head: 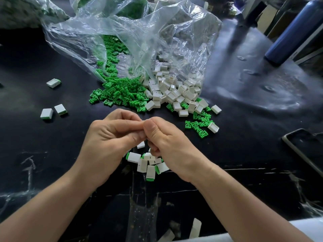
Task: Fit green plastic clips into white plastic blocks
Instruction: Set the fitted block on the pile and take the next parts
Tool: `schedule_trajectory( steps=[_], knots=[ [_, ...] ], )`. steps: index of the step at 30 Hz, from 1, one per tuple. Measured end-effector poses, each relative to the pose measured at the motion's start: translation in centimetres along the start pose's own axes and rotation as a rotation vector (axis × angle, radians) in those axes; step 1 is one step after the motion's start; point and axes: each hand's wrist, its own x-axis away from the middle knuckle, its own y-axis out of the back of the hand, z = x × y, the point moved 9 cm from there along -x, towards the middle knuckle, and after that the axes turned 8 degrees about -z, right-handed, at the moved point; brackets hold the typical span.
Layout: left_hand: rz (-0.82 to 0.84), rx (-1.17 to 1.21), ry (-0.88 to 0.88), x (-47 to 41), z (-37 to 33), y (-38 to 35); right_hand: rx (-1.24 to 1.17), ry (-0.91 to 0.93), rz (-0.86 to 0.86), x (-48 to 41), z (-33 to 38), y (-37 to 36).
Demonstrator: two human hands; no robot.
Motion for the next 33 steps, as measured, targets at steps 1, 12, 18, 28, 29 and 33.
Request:
schedule_trajectory(
  steps=[1,12,18,28,29,33],
  knots=[
    [-0.01,0.002,-0.002,0.0,-0.1,0.0,-0.002,0.006,-0.008,0.0,0.0,0.0],
    [-0.016,-0.038,-0.056,-0.2,-0.6,0.6,-0.305,0.009,0.132,0.0,1.5,0.4],
    [0.0,-0.073,-0.09,-0.2,-1.0,0.4,-0.334,0.014,0.151,0.0,1.6,0.3],
    [-0.031,-0.202,-0.145,-0.1,-1.3,0.6,-0.059,0.059,0.12,0.1,1.3,0.4],
    [-0.042,-0.208,-0.138,-0.1,-1.2,0.7,-0.038,0.053,0.114,0.0,1.2,0.4],
    [-0.06,-0.195,-0.072,-0.1,-0.5,0.7,0.02,0.021,0.101,-0.1,0.6,0.4]
  ],
)
